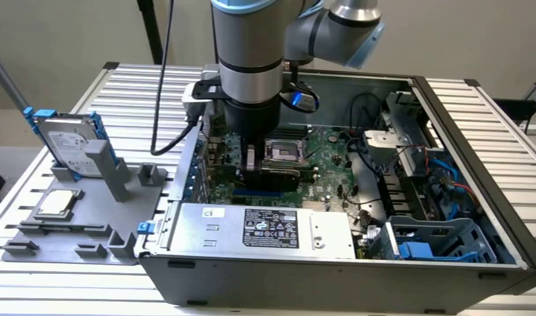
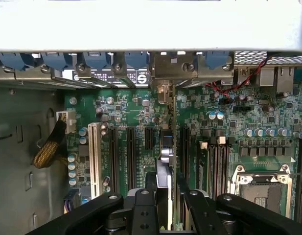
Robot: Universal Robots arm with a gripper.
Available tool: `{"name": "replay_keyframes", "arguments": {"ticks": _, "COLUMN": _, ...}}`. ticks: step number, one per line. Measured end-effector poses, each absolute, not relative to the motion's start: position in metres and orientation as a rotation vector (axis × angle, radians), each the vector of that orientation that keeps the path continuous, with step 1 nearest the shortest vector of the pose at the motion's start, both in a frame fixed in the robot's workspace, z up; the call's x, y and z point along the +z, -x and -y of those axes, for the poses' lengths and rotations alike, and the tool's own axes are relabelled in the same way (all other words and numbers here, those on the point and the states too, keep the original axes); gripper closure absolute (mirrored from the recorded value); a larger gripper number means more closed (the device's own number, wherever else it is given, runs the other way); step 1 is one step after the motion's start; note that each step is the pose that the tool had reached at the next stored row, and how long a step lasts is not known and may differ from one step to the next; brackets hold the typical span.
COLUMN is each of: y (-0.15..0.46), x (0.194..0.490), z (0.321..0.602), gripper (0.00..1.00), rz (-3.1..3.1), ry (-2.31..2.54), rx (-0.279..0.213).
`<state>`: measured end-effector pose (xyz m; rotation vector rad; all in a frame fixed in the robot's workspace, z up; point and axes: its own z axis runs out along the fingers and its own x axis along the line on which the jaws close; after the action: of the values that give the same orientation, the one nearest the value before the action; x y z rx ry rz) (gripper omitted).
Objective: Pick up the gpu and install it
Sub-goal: 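Insert the gpu into the slot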
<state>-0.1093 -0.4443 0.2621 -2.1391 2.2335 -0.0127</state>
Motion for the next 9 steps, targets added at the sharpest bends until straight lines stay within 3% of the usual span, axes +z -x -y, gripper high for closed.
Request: {"name": "replay_keyframes", "arguments": {"ticks": 9, "y": 0.1107, "x": 0.2598, "z": 0.4439, "gripper": 0.73, "rz": -2.234, "ry": 2.139, "rx": -0.013}}
